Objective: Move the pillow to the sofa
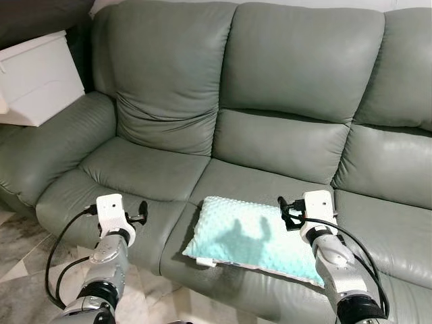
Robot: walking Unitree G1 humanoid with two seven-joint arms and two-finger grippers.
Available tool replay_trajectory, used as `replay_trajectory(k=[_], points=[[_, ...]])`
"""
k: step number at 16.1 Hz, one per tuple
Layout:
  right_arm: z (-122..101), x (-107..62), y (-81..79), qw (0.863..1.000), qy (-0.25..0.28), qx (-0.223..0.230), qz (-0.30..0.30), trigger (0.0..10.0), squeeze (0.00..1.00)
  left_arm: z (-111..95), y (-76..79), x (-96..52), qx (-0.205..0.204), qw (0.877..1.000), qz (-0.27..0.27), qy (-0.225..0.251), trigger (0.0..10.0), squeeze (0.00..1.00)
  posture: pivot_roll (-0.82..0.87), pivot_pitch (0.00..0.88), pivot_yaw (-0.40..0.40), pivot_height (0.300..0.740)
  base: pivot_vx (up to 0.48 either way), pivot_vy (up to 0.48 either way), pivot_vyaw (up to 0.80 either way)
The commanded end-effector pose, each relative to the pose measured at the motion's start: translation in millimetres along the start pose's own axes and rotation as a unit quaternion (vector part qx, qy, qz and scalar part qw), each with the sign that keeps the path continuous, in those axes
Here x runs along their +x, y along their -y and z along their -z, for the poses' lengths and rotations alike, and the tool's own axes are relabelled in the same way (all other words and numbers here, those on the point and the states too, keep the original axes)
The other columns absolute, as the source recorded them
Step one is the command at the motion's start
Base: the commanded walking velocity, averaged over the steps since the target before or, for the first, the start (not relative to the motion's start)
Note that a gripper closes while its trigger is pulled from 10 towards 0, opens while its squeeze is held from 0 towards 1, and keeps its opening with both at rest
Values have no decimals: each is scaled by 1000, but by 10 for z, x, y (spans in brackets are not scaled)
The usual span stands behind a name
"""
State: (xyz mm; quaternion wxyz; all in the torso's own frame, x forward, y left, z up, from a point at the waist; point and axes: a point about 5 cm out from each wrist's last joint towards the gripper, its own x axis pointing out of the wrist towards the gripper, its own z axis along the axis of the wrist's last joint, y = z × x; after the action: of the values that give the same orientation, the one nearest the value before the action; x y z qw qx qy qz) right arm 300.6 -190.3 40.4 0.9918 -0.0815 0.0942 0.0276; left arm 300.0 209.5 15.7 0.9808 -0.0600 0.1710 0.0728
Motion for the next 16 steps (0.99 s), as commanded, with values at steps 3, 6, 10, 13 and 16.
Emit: replay_trajectory(k=[3, 6, 10, 13, 16], points=[[-3, -13, -28, 1000, -4, 6, -1, 10000, 0, -60, 13, 23, 1, 1000, 4, 6, 10000, 0, -188, 0, 54, 740, 0, 159, 0], [5, -27, -40, 1000, -6, 6, -3, 10000, 0, -43, 8, 13, 2, 1000, 5, 4, 10000, 0, -187, 0, 53, 740, 0, 476, 0], [16, -38, -17, 1000, -8, 7, 2, 10000, 0, -7, 9, -3, 10, 1000, 7, -2, 10000, 0, -187, 0, 63, 740, 0, 476, 0], [33, -50, -38, 1000, -11, 9, 3, 10000, 0, -19, 6, -1, 18, 1000, 10, 0, 10000, 0, -186, 0, 70, 740, 0, 476, 0], [34, -61, -63, 1000, -11, 12, 3, 10000, 0, -16, 11, -6, 28, 1000, 13, 0, 10000, 0, -183, 0, 73, 740, 0, 474, 0]])
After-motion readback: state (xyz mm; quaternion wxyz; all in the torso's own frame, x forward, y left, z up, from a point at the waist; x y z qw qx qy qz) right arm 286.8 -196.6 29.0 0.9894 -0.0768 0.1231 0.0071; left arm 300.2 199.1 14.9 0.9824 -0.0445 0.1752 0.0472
